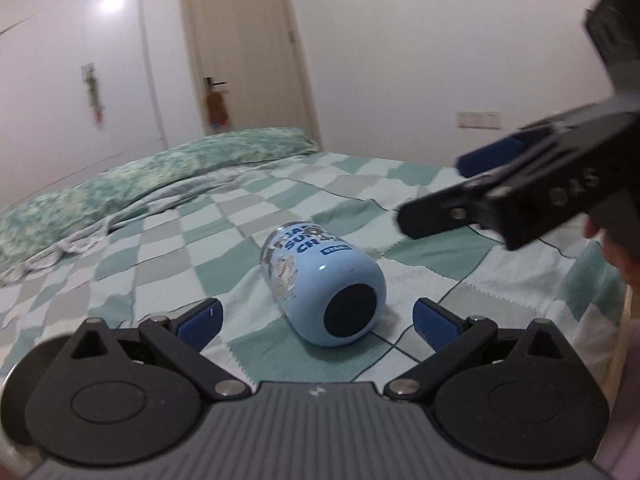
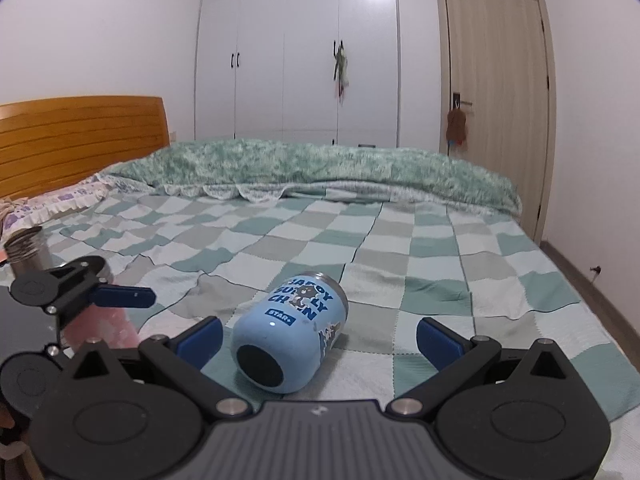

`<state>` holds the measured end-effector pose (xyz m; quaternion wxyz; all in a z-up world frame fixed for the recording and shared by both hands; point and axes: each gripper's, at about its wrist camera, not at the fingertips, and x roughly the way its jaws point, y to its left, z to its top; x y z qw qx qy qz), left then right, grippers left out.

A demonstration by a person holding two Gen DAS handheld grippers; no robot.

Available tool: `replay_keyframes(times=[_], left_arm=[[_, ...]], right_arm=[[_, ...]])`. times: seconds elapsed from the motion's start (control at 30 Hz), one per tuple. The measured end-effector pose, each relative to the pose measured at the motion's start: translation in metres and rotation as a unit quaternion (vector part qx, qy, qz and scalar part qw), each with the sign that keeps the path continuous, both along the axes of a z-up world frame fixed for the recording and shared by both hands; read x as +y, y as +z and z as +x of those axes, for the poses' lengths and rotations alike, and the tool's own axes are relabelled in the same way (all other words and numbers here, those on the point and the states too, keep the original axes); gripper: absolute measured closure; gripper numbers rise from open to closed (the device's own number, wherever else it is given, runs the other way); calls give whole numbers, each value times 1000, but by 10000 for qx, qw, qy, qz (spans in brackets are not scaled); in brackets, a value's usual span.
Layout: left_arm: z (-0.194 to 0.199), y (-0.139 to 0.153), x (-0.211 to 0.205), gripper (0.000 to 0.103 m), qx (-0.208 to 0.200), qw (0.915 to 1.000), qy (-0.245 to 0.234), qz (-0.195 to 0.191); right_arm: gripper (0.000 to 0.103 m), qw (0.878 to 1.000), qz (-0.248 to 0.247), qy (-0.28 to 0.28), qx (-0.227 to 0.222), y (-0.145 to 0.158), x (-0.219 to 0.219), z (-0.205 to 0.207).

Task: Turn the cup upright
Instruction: 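Move the right tool toward the lying light-blue cup, fingers around its body, then close the right tool on the light-blue cup body and lift it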

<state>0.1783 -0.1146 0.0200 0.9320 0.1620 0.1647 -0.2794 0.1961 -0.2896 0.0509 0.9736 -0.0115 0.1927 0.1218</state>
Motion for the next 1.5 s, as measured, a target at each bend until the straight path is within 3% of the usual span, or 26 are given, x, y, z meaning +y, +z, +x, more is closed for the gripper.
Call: replay_keyframes(times=[0.13, 0.4, 0.9, 1.27, 1.33, 1.4, 1.5], left_arm=[[17, -3, 8, 0, 48, 9994, -339, 25], [52, -4, 23, 0, 35, 9983, -574, 92], [102, -7, 72, 0, 53, 9954, -761, 573], [118, -22, 77, 0, 265, 9883, -1259, 821], [117, -23, 76, 0, 252, 9876, -1280, 868], [115, -22, 76, 0, 235, 9871, -1309, 888], [111, -20, 75, 0, 204, 9870, -1333, 875]], right_arm=[[0, 9997, 30, -46, 224, -3, 7, 26], [0, 9982, 81, -142, 569, -10, 21, 66], [0, 9928, -40, -338, 1152, -16, 55, 115], [0, 9718, 87, -736, 2239, -45, 66, 158], [2, 9679, 207, -786, 2379, -52, 65, 162], [14, 9647, 504, -695, 2490, -56, 62, 163], [15, 9632, 719, -718, 2488, -56, 60, 159]])
